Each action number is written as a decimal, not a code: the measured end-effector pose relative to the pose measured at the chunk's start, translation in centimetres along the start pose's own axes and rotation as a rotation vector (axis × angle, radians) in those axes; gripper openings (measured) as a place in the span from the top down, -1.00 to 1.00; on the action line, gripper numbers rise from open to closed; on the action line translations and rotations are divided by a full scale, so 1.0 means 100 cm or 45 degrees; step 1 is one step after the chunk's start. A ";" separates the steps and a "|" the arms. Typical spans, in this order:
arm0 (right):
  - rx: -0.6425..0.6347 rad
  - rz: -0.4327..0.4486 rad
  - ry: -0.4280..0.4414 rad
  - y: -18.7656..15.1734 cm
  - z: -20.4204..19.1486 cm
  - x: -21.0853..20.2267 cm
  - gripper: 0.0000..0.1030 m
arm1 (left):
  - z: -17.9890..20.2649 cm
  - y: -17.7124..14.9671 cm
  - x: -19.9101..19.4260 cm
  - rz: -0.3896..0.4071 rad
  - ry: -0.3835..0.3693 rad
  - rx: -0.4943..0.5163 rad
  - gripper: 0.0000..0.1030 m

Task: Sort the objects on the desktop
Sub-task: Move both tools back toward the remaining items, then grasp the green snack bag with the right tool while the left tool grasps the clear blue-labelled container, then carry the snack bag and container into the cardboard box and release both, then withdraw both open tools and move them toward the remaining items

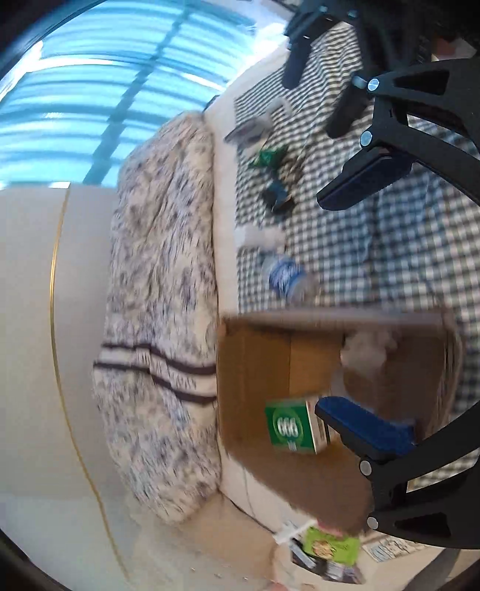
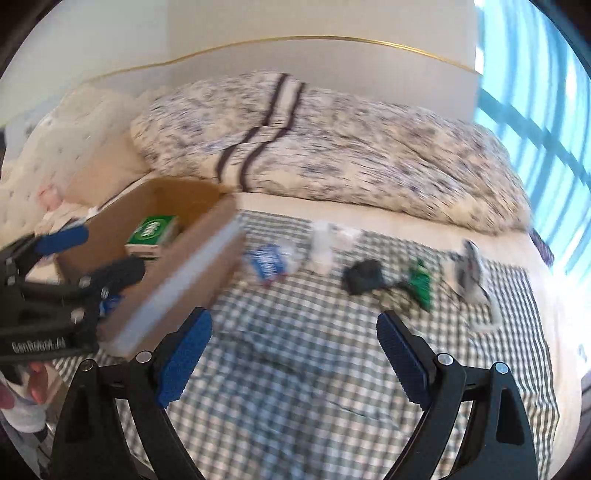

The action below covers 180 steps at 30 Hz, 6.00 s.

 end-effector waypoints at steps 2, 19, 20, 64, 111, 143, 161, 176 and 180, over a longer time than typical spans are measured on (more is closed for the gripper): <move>0.035 0.004 0.001 -0.004 0.024 -0.010 -0.77 | 0.022 -0.002 0.002 0.002 0.023 0.029 -1.00; 0.146 -0.025 -0.016 -0.029 0.158 0.022 -0.77 | 0.113 -0.023 0.108 -0.064 0.036 0.024 -1.00; 0.151 -0.033 -0.005 -0.028 0.162 0.031 -0.77 | 0.112 -0.023 0.115 -0.075 0.035 0.012 -1.00; 0.077 -0.191 -0.139 0.001 0.216 0.153 0.35 | 0.099 -0.019 0.250 -0.186 0.213 0.106 -0.35; -0.040 0.027 -0.098 0.038 -0.006 -0.080 0.36 | -0.042 0.030 -0.019 0.032 0.028 -0.170 -0.22; -0.358 -0.065 0.227 0.058 -0.221 0.125 -0.65 | -0.195 -0.004 0.074 -0.068 0.000 -0.414 -0.75; -0.066 0.121 0.164 0.033 -0.091 0.011 -0.84 | -0.135 0.021 -0.022 0.015 0.015 -0.252 -1.00; 0.264 0.192 -0.035 0.003 0.149 -0.161 -0.84 | -0.007 0.023 -0.083 -0.091 0.038 -0.296 -1.00; 0.257 0.171 -0.100 -0.019 0.194 -0.160 -0.84 | 0.035 0.024 -0.067 -0.109 0.064 -0.280 -1.00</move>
Point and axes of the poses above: each gripper's, at about its wrist camera, not at the fingertips, and x roughly the way its jaws point, z to its right, y to its top, the point moved 7 cm from there along x, roughly the way its jaws point, and after that the axes turned 14 degrees about y, right-handed, at the moved point
